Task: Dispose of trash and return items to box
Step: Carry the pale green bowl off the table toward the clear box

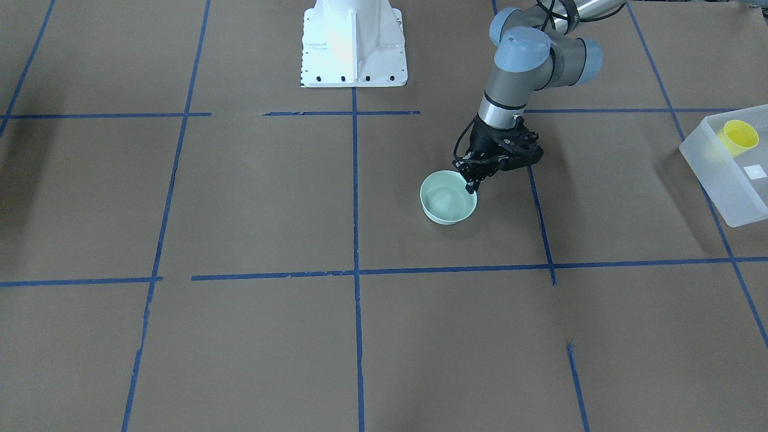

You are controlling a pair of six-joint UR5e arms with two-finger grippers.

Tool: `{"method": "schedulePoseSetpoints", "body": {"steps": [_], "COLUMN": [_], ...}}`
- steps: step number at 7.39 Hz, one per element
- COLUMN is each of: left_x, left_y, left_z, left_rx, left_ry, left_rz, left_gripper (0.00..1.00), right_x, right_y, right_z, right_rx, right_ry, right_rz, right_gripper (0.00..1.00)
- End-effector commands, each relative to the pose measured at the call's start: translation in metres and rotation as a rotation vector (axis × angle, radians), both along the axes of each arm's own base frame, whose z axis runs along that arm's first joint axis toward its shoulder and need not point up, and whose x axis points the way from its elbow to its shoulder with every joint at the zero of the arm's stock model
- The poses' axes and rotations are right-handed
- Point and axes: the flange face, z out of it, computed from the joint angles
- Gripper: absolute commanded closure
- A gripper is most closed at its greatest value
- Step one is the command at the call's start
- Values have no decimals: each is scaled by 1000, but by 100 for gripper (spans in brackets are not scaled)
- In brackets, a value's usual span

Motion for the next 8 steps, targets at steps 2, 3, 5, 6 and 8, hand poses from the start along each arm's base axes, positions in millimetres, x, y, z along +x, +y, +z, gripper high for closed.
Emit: {"method": "schedulePoseSetpoints", "body": {"steps": [2, 3, 5, 6, 8], "left_x": [-65, -136, -288, -355, -470], "left_y": [-4, -40, -70, -74, -80], "left_z": [-19, -11, 33, 74, 188], "left_rx": [189, 253, 423, 508, 591], "left_ry": [-38, -69, -174, -277, -421], "left_rz": [166, 163, 277, 348, 509], "left_gripper": [100, 100, 100, 100, 100], "right_x": [0, -1, -1, -1, -1], "right_y": [0, -1, -1, 0, 0], "right_z": [2, 1, 2, 2, 2], "right_rx": [-3, -2, -2, -4, -4], "right_ry": [0, 0, 0, 0, -2], "right_rz": [0, -2, -3, -3, -3], "right_gripper": [0, 0, 0, 0, 0]}}
